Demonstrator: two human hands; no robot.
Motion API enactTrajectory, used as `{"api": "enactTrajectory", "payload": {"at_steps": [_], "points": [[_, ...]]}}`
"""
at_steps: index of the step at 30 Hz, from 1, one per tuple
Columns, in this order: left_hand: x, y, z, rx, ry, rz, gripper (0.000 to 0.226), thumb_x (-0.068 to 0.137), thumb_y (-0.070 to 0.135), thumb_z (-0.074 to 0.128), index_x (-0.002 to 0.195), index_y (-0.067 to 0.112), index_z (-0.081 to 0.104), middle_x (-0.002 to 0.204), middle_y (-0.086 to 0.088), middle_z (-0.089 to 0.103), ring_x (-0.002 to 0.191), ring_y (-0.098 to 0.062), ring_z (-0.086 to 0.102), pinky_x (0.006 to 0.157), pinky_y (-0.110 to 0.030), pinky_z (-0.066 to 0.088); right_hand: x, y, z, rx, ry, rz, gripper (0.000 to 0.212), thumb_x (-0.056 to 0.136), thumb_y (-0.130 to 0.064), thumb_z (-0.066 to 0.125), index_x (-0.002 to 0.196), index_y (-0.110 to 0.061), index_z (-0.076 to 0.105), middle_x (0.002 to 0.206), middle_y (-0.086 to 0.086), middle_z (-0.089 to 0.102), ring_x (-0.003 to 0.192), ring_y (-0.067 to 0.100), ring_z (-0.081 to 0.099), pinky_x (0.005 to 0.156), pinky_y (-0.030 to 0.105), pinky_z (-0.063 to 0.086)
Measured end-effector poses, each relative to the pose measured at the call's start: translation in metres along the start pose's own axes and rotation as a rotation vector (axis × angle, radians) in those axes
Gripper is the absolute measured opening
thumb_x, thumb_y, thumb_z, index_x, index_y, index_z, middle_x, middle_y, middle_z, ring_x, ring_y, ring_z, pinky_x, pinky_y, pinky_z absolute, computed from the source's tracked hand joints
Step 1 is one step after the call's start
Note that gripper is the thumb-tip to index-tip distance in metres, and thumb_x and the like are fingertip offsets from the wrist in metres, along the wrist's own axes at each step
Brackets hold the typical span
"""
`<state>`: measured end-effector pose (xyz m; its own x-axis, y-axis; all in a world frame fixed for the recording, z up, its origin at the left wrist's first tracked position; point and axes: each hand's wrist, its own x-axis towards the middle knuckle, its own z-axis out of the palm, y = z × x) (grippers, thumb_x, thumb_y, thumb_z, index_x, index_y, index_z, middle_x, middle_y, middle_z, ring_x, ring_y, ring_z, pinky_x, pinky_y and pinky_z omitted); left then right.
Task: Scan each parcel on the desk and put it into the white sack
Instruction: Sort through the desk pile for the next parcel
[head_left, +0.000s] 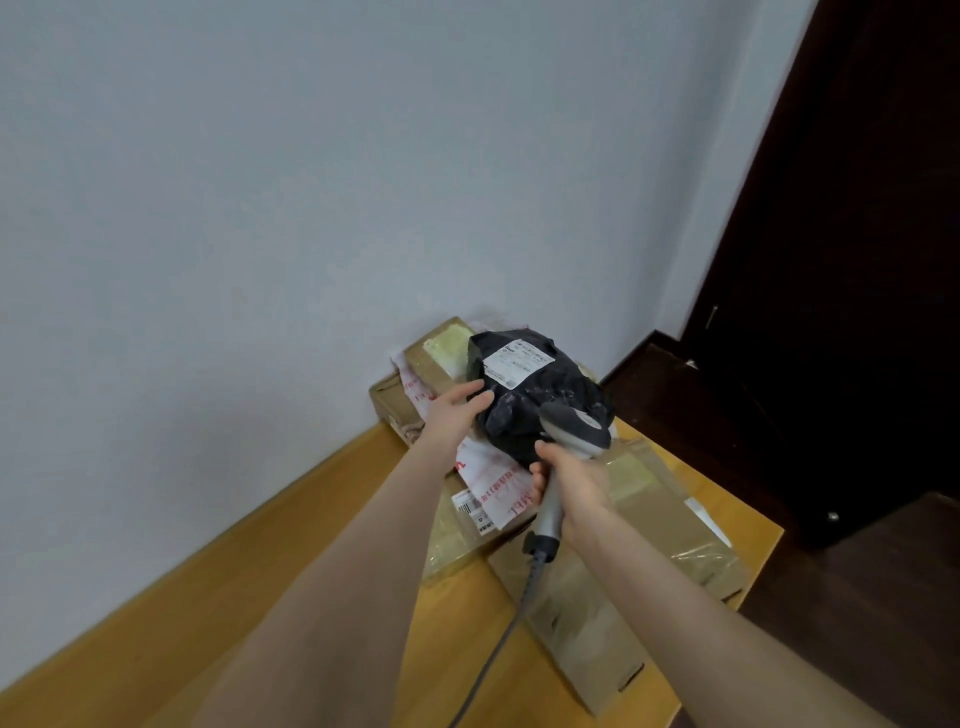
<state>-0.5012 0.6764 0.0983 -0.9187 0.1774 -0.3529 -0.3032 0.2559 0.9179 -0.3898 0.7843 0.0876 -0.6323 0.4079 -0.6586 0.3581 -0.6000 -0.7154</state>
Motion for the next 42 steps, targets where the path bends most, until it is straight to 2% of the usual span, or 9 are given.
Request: {"api": "enactTrajectory", "payload": {"at_steps": [6, 12, 19, 22, 26, 30, 34, 37, 42], "points": [[0.014, -0.010, 0.008, -0.158, 0.095, -0.080, 0.056, 0.090, 0.020, 0.065, 0.139, 0.006, 0.045, 0.142, -0.011, 0.047, 0.131, -0.028, 0.044, 0.106, -0.037, 0.036, 0.009, 0.003, -0.008, -0.021, 0.052, 0.011, 0.016, 0.086, -0.007, 0.068, 0.072, -0.003, 0.060, 0.054, 0.006, 0.059, 0.046, 0.015, 0.052, 0.050, 0.027, 0.046], [-0.003, -0.018, -0.020, -0.393, 0.416, -0.161, 0.013, 0.080, 0.003, 0.074, 0.083, 0.013, 0.066, 0.104, -0.013, 0.069, 0.085, -0.023, 0.067, 0.082, -0.034, 0.057, -0.010, 0.005, 0.005, -0.079, 0.002, -0.040, 0.019, 0.084, -0.007, 0.070, 0.067, -0.003, 0.061, 0.051, 0.005, 0.060, 0.046, 0.015, 0.053, 0.051, 0.027, 0.047], [-0.084, -0.073, -0.104, -0.278, 0.644, -0.220, 0.043, 0.083, 0.006, 0.071, 0.124, 0.008, 0.058, 0.109, -0.013, 0.065, 0.098, -0.032, 0.064, 0.085, -0.041, 0.054, -0.052, 0.045, 0.032, -0.236, -0.135, -0.029, 0.019, 0.085, -0.009, 0.069, 0.068, -0.004, 0.063, 0.056, 0.007, 0.061, 0.045, 0.014, 0.053, 0.048, 0.023, 0.048], [-0.126, -0.105, -0.152, -0.339, 0.728, -0.290, 0.034, 0.089, 0.003, 0.063, 0.122, 0.003, 0.057, 0.088, -0.013, 0.065, 0.064, -0.021, 0.061, 0.052, -0.028, 0.051, -0.073, 0.082, 0.050, -0.281, -0.222, 0.043, 0.016, 0.086, -0.008, 0.069, 0.071, -0.004, 0.062, 0.056, 0.007, 0.061, 0.046, 0.014, 0.053, 0.050, 0.025, 0.048], [-0.173, -0.145, -0.210, -0.527, 0.857, -0.406, 0.035, 0.094, -0.001, 0.052, 0.129, 0.000, 0.045, 0.103, -0.021, 0.060, 0.061, -0.021, 0.061, 0.040, -0.023, 0.052, -0.100, 0.135, 0.075, -0.336, -0.296, 0.118, 0.013, 0.086, -0.009, 0.068, 0.075, -0.004, 0.064, 0.058, 0.007, 0.061, 0.046, 0.014, 0.054, 0.046, 0.024, 0.047], [-0.217, -0.194, -0.266, -0.538, 0.986, -0.500, 0.037, 0.096, -0.004, 0.042, 0.133, -0.001, 0.041, 0.088, -0.016, 0.056, 0.064, -0.022, 0.059, 0.056, -0.028, 0.055, -0.120, 0.186, 0.103, -0.428, -0.343, 0.154, 0.021, 0.085, -0.007, 0.068, 0.066, -0.005, 0.059, 0.051, 0.007, 0.056, 0.043, 0.017, 0.049, 0.046, 0.026, 0.042], [-0.247, -0.248, -0.323, -0.098, 1.014, -0.741, 0.044, 0.087, 0.011, 0.054, 0.127, -0.003, 0.046, 0.127, -0.023, 0.050, 0.096, -0.034, 0.059, 0.080, -0.042, 0.054, -0.137, 0.243, 0.134, -0.492, -0.340, 0.199, 0.018, 0.086, -0.007, 0.068, 0.069, -0.003, 0.061, 0.057, 0.008, 0.058, 0.049, 0.019, 0.053, 0.050, 0.028, 0.046], [-0.251, -0.268, -0.345, 0.325, 0.861, -0.661, 0.058, 0.088, 0.016, 0.059, 0.140, 0.006, 0.035, 0.142, -0.021, 0.030, 0.117, -0.037, 0.048, 0.091, -0.043, 0.046, -0.148, 0.286, 0.151, -0.556, -0.301, 0.257, 0.012, 0.085, -0.012, 0.070, 0.083, -0.002, 0.063, 0.073, 0.010, 0.061, 0.065, 0.021, 0.058, 0.059, 0.032, 0.051], [-0.224, -0.293, -0.365, 0.497, 0.471, -0.584, 0.080, 0.080, 0.035, 0.068, 0.147, 0.023, 0.026, 0.143, -0.014, 0.029, 0.128, -0.035, 0.038, 0.101, -0.050, 0.041, -0.152, 0.332, 0.163, -0.588, -0.247, 0.360, 0.031, 0.083, -0.017, 0.075, 0.107, -0.003, 0.060, 0.098, 0.011, 0.065, 0.089, 0.029, 0.061, 0.082, 0.043, 0.051]]}}
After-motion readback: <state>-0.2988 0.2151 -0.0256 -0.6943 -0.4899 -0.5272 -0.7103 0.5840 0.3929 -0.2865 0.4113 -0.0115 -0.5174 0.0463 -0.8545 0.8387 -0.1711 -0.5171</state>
